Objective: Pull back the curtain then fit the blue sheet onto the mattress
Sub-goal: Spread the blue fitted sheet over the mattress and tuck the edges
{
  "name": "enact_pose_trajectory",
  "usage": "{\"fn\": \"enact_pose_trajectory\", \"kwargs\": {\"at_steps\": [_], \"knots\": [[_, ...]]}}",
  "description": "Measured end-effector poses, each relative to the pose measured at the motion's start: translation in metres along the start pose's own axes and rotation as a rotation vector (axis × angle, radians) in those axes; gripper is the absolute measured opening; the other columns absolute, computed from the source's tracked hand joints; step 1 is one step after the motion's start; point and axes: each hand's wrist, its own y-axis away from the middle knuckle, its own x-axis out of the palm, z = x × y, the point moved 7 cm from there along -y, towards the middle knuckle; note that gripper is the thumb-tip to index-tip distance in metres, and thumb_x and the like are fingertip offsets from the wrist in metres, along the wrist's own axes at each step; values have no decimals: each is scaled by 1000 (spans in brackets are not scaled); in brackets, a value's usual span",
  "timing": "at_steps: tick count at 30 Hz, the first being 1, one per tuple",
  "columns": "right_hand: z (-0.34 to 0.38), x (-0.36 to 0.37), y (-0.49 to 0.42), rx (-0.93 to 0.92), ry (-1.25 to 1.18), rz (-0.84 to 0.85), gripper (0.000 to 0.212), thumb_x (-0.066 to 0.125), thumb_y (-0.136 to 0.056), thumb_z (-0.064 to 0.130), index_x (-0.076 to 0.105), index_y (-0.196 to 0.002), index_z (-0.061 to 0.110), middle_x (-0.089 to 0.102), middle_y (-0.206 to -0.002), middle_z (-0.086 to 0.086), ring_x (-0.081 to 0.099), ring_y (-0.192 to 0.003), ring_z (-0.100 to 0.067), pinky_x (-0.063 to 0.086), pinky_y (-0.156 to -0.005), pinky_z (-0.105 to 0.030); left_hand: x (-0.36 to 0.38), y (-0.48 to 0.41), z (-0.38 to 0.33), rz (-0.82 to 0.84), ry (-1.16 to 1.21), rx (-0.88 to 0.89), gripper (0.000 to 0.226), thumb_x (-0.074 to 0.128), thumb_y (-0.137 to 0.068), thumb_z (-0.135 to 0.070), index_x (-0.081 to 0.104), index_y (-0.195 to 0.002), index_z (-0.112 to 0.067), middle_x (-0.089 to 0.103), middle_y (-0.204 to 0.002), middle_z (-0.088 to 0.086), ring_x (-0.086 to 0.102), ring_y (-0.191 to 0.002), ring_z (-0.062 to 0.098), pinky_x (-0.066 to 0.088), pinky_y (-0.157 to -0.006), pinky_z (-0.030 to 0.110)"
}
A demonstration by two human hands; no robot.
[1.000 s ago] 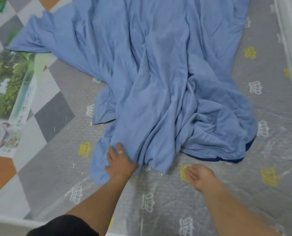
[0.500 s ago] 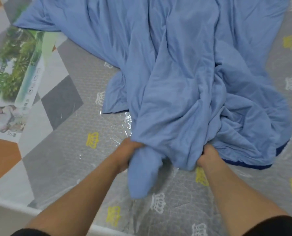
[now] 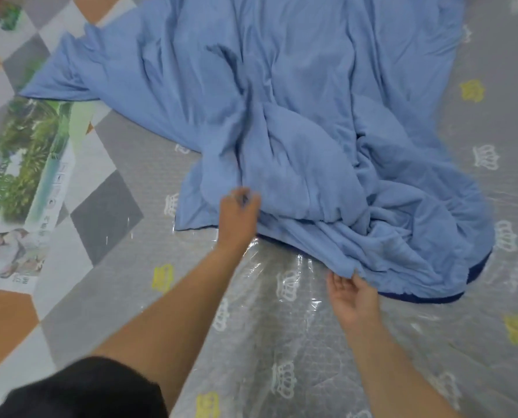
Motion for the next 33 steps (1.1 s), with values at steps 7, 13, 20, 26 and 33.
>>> {"fn": "enact_pose_trajectory", "kwargs": {"at_steps": [7, 13, 20, 26, 33], "knots": [[-40, 21, 28, 118, 256, 104, 27, 51, -82, 3, 73, -97, 11, 76, -97, -9, 72, -75, -24, 52, -65, -31, 47, 63, 115, 247, -773, 54, 61, 62, -83, -22, 39, -140, -27, 34, -151, 4, 38, -135, 29, 43, -104, 48], [-21, -6, 41, 152, 440, 113, 32, 59, -76, 7, 74, -105, 12, 75, -96, -7, 70, -72, -19, 51, -55, -25, 27, 24, 107, 72, -1027, 178, 62, 58, -84, -13, 42, -142, -27, 31, -157, 11, 28, -145, 30, 26, -115, 51], [50, -52, 59, 7, 553, -46, 37, 44, -96, 6, 63, -126, 0, 71, -112, -19, 70, -88, -30, 59, -66, -35, 40, 63, 109, 522, -1114, 62, 31, 47, -82, -28, 61, -107, -16, 68, -112, 13, 62, -103, 37, 50, -84, 40], [137, -45, 103, -151, 540, -211, 28, 47, -95, 6, 74, -99, -1, 73, -103, -18, 72, -88, -34, 61, -77, -44, 70, 156, 75, 662, -994, -62, 38, 37, -77, -51, 55, -87, -20, 68, -110, 12, 62, -102, 35, 49, -80, 37], [280, 28, 215, -534, 762, -287, 10, 52, -99, 11, 58, -95, 17, 60, -42, 14, 59, -40, 0, 54, -71, -20, 172, 334, -12, 1102, -607, -220, 61, 41, -79, -58, 64, -108, -9, 65, -121, 21, 62, -112, 34, 47, -84, 35]]}}
